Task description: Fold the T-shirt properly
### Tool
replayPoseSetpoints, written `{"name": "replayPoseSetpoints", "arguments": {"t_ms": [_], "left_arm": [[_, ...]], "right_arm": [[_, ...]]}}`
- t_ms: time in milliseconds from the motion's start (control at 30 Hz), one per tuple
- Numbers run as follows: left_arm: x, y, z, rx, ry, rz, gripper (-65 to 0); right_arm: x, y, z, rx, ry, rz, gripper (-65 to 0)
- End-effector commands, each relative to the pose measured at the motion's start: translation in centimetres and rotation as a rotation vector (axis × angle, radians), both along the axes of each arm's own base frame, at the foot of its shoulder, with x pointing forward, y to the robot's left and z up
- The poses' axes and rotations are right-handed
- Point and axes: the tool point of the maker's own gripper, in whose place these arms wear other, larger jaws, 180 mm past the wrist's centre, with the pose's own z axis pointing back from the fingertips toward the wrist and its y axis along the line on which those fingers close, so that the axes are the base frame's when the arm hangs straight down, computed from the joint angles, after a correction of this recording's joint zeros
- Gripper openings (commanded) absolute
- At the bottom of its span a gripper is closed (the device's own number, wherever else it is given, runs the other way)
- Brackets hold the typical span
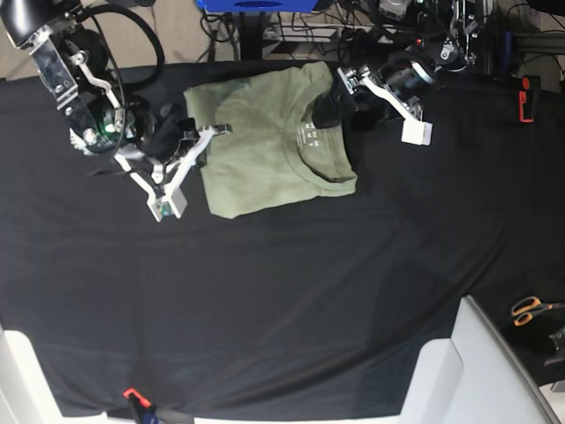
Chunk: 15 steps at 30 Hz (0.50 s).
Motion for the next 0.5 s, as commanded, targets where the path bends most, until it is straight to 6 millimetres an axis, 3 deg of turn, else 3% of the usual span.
{"name": "replayPoseSetpoints", "arguments": {"t_ms": [0, 267, 467], "left_arm": [[-0.4, -0.2, -0.5, 0.012, 0.022, -0.019, 0.0], [-0.6, -3.8, -1.8, -0.052, 0.037, -0.065, 0.0], [-0.6, -3.7, -2.7, -0.056, 0.063, -0.059, 0.0]], "right_arm": [[0.8, 0.1, 0.8, 0.014, -0.033, -0.001, -65.0], [0.8, 0.0, 0.8, 0.013, -0.033, -0.004, -65.0], [0.2, -0.1, 0.5, 0.012, -0.020, -0.006, -65.0]]}}
